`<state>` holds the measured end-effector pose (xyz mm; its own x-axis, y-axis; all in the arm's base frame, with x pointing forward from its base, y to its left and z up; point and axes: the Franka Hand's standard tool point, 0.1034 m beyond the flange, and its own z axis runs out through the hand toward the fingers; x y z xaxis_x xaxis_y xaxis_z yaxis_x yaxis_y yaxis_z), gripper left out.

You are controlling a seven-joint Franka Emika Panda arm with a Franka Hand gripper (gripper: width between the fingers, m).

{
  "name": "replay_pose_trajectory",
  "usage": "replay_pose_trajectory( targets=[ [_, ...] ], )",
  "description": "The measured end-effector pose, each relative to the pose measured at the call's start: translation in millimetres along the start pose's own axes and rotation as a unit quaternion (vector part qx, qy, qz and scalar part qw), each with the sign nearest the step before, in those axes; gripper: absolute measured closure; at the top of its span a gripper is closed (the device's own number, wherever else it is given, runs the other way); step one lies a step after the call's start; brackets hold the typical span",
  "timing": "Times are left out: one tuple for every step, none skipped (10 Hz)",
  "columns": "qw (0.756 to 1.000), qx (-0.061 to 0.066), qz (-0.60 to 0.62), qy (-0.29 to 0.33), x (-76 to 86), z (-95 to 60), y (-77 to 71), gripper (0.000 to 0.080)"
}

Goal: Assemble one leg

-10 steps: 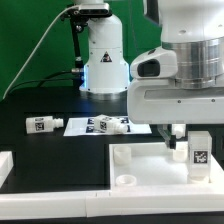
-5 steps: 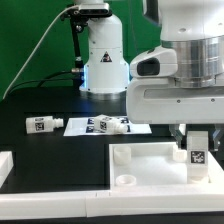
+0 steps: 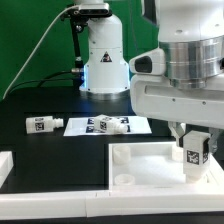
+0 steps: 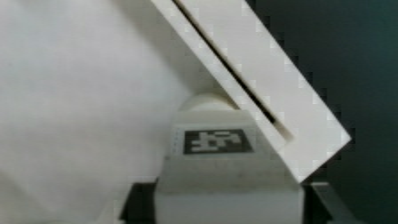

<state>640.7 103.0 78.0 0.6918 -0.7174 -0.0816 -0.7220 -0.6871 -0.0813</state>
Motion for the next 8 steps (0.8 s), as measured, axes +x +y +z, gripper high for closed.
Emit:
replay_pose_trajectory(
  targets=[
    [0.998, 0.005, 0.058, -0.002, 0.3, 0.2, -0.3, 0.0514],
    [0.993, 0.011, 0.116, -0.001, -1.3, 0.9, -2.4, 0.0514],
    [0.979, 0.029, 0.203, 0.001, -2.4, 1.3, -1.0, 0.0514],
    [0.963, 0.040, 0.267, 0.003, -4.2, 1.5, -1.3, 0.0514],
    [0.949, 0.044, 0.312, 0.001, -4.2, 1.6, -1.4, 0.0514],
    [0.946, 0.044, 0.323, 0.000, -4.1, 1.5, -1.3, 0.0514],
    [0.950, 0.044, 0.310, 0.001, -4.1, 1.6, -1.3, 0.0514],
    [0.953, 0.043, 0.299, 0.002, -3.9, 1.9, -1.1, 0.0439]
  ],
)
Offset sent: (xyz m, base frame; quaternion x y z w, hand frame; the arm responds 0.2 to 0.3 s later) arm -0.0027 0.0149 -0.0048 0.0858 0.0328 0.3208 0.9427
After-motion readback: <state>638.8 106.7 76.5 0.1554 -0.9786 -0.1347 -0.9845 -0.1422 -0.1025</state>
